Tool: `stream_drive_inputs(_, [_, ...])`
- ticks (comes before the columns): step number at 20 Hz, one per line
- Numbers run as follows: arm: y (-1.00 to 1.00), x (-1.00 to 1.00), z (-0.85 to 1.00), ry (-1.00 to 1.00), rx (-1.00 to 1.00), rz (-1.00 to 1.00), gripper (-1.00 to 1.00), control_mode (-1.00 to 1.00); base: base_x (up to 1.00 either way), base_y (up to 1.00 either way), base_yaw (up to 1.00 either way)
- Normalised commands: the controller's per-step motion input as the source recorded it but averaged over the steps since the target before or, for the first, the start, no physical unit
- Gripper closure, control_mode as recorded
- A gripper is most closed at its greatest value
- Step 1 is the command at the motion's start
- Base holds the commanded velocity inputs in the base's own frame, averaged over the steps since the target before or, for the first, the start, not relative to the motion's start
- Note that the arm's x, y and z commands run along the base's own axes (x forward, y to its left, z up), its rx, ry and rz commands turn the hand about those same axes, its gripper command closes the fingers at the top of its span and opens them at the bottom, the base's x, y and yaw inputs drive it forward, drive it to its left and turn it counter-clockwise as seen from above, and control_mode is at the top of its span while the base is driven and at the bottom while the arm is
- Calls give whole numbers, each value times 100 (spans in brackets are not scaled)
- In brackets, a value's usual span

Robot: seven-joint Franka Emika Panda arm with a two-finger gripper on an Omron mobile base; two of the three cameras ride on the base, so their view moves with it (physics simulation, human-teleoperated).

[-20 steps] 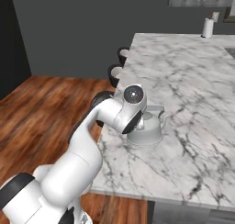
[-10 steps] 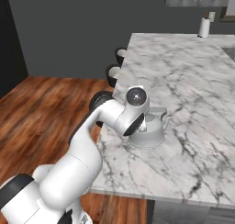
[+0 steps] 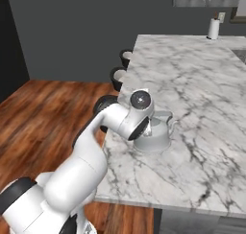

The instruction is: The kettle is done boiling. Turn off the stove, then wait for 300 timesteps before moving the kettle to the dining table.

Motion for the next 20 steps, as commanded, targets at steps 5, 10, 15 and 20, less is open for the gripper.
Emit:
stream_drive_inputs(5, [17,29,-13,0,0,0,100,-100,0,0,0])
stream_drive_inputs(10, [14,37,-21,0,4,2,100,-100,0,0,0])
stream_drive_inputs(15, [3,43,-27,-1,8,4,100,-100,0,0,0])
stream_drive_inputs(20, [0,45,-19,-3,10,5,100,-100,0,0,0])
